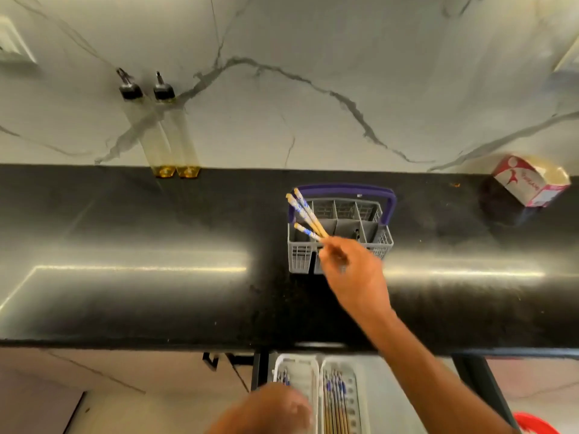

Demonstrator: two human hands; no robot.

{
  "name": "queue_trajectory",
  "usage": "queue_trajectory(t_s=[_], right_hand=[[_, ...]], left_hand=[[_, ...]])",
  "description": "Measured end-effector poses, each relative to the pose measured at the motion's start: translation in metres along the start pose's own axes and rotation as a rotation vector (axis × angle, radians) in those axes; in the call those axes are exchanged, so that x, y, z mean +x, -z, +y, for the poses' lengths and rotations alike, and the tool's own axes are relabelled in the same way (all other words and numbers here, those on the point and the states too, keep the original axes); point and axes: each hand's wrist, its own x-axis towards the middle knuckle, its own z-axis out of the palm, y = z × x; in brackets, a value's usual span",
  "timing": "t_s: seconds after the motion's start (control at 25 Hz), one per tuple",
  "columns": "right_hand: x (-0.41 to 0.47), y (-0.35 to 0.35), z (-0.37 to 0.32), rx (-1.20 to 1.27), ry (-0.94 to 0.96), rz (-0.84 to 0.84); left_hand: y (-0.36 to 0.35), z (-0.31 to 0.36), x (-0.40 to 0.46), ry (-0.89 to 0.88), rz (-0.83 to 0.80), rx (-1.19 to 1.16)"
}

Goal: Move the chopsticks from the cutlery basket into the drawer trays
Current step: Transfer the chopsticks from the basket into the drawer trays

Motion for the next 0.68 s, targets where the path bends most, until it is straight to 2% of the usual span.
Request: queue_trajectory(t_s=[0.04, 0.08, 0.16, 0.2, 0.24, 0.32, 0.4, 0.52, 0.68], right_hand=[[0.029, 0.007, -0.004, 0.023, -0.002, 0.028], [0.054, 0.011, -0.006, 0.029, -0.019, 0.024], [0.091, 0.012, -0.006, -0.035, -0.066, -0.056], [0.104, 0.010, -0.005, -0.102, -0.079, -0.121], [0.112, 0.007, -0.004, -0.190, -0.084, -0.196], [0.120, 0.000, -0.005, -0.355, -0.069, -0.330], [0.121, -0.005, -0.005, -0.384, -0.067, -0.402], [0.118, -0.006, 0.000, -0.322, -0.046, -0.405], [0.119, -0.004, 0.006, -0.278, -0.014, -0.308]], left_hand=[[0.035, 0.013, 0.001, -0.034, 0.091, -0.089], [0.066, 0.029, 0.004, -0.036, 0.273, -0.188], [0.128, 0.050, 0.016, -0.051, 0.598, -0.477], [0.145, 0.063, 0.024, -0.047, 0.677, -0.607], [0.153, 0.067, 0.040, -0.027, 0.731, -0.688], [0.168, 0.088, 0.058, -0.040, 0.794, -0.706], [0.175, 0.099, 0.074, -0.052, 0.837, -0.702], [0.177, 0.104, 0.085, -0.044, 0.895, -0.640], [0.180, 0.120, 0.087, 0.020, 1.034, -0.641]])
